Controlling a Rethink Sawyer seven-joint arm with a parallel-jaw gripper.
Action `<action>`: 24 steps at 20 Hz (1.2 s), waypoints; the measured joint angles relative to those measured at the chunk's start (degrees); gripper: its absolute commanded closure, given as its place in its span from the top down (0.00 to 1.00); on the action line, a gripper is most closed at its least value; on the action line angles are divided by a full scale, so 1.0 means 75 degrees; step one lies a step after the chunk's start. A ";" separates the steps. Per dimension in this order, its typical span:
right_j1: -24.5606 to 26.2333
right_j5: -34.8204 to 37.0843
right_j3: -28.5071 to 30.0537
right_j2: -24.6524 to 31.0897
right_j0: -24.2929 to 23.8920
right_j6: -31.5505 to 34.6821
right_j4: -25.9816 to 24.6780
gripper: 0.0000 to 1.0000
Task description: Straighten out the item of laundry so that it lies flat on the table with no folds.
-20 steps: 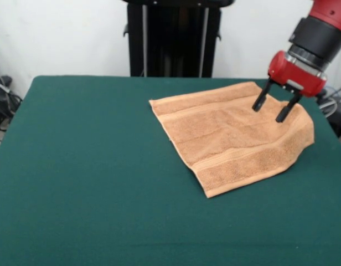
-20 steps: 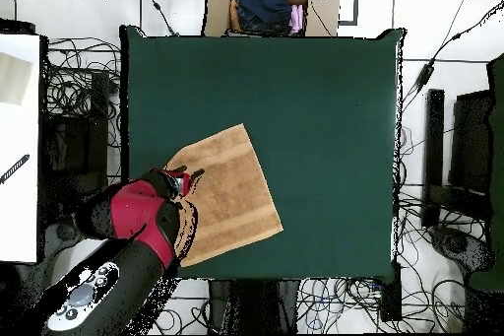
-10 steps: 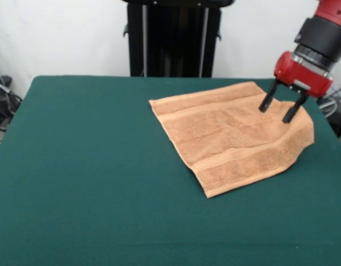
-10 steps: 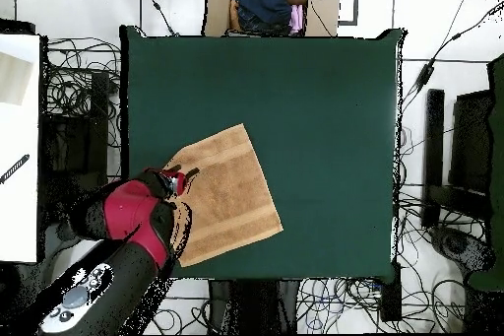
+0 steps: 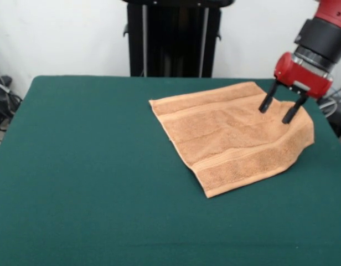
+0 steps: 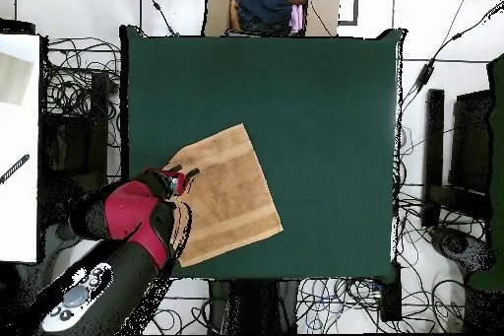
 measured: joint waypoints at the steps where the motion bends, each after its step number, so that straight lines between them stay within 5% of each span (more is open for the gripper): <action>1: -0.0009 0.0000 0.0000 0.0000 -0.0015 0.0000 0.0000 1.00; 24: -0.0906 0.0030 0.0168 -0.0002 -0.0863 0.0000 -0.0262 1.00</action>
